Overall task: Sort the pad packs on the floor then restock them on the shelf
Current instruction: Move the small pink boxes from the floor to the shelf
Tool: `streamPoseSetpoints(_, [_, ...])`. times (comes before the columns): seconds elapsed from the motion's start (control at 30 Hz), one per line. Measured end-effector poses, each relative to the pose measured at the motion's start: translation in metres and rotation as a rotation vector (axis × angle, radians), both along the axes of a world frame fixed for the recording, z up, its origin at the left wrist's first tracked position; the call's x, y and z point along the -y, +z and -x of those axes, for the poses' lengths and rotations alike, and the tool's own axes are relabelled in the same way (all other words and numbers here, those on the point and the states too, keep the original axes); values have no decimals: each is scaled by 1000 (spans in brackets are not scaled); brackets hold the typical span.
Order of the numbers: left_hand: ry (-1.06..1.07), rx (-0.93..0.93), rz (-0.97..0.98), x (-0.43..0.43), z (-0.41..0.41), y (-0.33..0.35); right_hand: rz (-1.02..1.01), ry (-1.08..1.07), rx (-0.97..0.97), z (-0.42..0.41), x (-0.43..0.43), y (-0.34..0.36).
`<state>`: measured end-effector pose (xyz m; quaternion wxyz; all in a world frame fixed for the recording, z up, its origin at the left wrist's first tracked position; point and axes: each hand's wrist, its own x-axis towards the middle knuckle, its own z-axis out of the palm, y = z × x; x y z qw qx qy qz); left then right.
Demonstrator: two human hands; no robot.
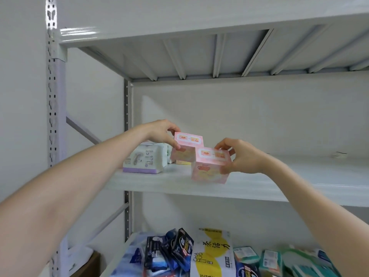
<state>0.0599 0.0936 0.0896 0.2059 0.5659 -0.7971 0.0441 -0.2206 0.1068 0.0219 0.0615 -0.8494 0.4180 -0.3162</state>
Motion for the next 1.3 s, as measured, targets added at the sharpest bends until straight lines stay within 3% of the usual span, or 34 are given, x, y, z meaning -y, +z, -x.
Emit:
streamPoseSetpoints(0.63, [6,153,-289,153,-29,0,-145,-34,11,-36,126,5])
streamPoseSetpoints(0.87, [54,218,-330,163,-34,-3,-262,5,79,-41,143,0])
streamPoseSetpoints(1.0, [58,235,-394,154,-33,-1,-376,52,239,-43,146,-6])
streamPoseSetpoints(1.3, [88,365,-399,139,-24,-13,-431,82,370,-71,144,-17])
